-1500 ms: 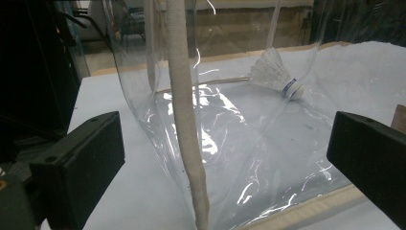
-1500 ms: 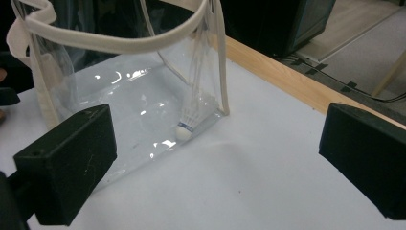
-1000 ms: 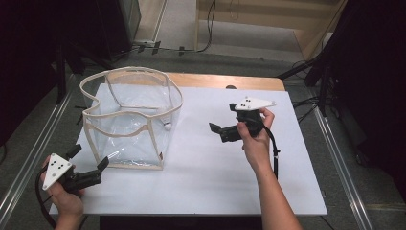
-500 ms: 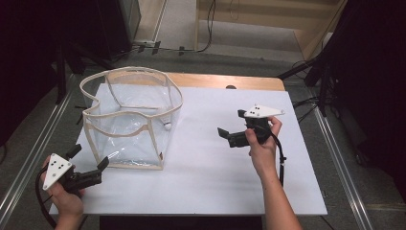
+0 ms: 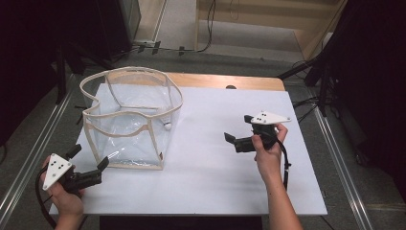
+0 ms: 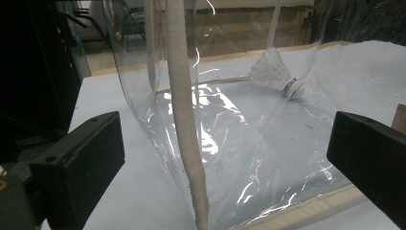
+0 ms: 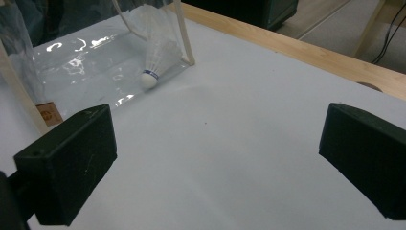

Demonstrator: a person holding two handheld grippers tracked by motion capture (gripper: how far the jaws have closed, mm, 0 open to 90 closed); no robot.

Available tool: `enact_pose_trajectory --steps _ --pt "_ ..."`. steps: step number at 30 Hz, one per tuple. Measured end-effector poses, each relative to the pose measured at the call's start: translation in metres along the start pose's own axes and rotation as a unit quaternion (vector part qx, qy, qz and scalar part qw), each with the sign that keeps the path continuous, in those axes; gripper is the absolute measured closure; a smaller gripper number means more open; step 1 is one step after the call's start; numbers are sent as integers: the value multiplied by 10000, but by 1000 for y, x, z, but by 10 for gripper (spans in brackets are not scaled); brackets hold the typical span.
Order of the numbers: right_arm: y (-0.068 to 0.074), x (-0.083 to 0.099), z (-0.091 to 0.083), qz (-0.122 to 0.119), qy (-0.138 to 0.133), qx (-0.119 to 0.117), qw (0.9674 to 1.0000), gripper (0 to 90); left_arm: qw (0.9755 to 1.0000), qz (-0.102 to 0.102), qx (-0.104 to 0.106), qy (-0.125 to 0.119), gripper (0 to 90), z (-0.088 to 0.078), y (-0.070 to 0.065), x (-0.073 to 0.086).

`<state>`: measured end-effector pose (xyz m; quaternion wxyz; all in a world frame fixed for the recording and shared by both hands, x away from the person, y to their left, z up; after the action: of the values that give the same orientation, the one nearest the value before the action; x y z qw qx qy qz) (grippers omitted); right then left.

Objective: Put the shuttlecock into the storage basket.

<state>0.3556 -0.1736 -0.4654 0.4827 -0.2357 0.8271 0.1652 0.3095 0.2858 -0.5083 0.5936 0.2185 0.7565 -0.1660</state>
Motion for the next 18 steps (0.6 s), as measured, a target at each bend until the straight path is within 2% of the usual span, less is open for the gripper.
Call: enact_pose_trajectory --steps 18 --pt "-13 25 -5 151 60 131 9998 0 10000 5 3 2 0 0 0 0"
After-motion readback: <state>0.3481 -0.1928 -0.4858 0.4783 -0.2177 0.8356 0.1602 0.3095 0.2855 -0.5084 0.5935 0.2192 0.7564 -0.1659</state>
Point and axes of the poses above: each handheld gripper's, and its own axes: z roughly forward along the jaws, x roughly out of its underside, y roughly to its left, the point moved 8 cm from there along z, roughly forward along the jaws, and after that the axes turned 6 degrees about x, right-handed, at the moved point
